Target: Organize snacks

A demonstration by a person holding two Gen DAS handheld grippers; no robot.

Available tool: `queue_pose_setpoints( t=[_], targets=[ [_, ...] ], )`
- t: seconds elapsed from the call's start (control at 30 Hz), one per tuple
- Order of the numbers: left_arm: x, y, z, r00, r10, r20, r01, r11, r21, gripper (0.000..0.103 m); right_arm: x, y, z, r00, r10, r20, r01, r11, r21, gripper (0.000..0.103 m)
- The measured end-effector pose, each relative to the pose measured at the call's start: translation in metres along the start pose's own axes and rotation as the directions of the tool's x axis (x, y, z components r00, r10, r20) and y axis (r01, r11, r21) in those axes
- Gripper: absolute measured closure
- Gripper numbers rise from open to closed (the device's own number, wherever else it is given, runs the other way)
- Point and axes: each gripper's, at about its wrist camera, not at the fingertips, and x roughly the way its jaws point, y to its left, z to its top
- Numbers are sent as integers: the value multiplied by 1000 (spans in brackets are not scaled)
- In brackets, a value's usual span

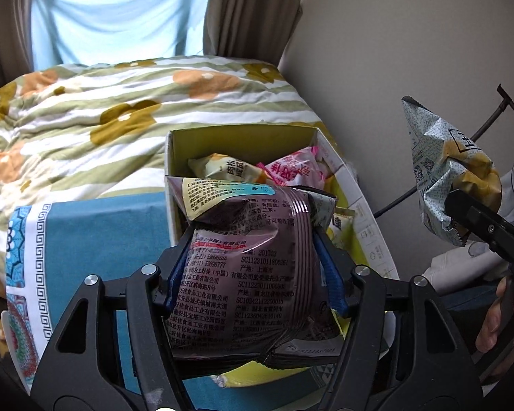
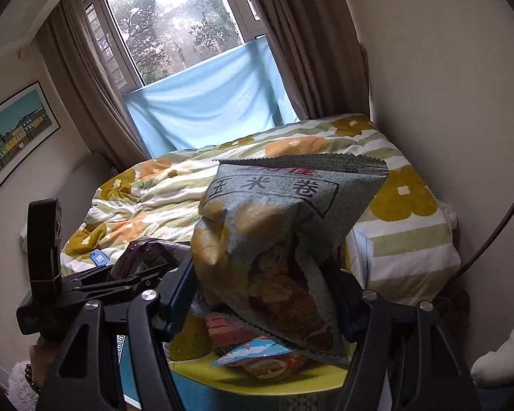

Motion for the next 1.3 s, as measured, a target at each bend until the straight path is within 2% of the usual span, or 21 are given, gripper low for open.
queue_pose_setpoints(
  t=[0.07, 0.1, 0.27, 0.47, 0.63, 0.73, 0.83, 0.9, 0.93, 1.13, 1.3],
  targets=[
    [2, -5, -4, 999, 36, -4, -35, 999, 17, 1, -1, -9, -1, 1000, -2, -7, 2, 1000, 6, 40],
    [0, -6, -7, 999, 49, 4, -49, 999, 21, 1, 0, -11, -1, 1000, -3, -11, 3, 1000, 8, 40],
    [-8, 9, -13, 999, 41, 6, -41, 999, -5, 0, 0, -20, -4, 1000, 3, -19, -3, 1000, 9, 40],
    [-29, 25, -13, 998, 50, 37, -47, 997, -57, 0, 4, -18, -7, 999, 14, -37, -15, 999, -47, 40],
    [-39, 33, -14, 995, 83, 46, -79, 993, -86, 0, 20, -15, -6, 992, -79, -94, 61, 980, -188, 39],
    [-40, 35, -21, 994, 98, 37, -94, 990, -105, 0, 32, -18, -10, 987, -91, -131, 60, 973, -223, 38],
    [-41, 37, -33, 992, 123, 18, -120, 984, -129, 0, 43, -21, -15, 985, -55, -166, 20, 978, -208, 28],
    [-42, 40, -44, 990, 138, 4, -135, 979, -150, 1, 49, -25, -20, 982, -36, -184, -1, 981, -194, 3],
    [-43, 41, -50, 990, 143, -3, -142, 977, -161, 1, 48, -26, -24, 983, -45, -177, 9, 980, -198, 0],
    [-46, 50, -82, 985, 169, -41, -174, 966, -190, 1, 42, -36, -41, 987, -65, -144, 37, 981, -191, 0],
    [-74, 55, -87, 985, 172, 1, -168, 966, -195, 1, 25, -28, -41, 991, -57, -122, 37, 986, -160, 0]
  ],
)
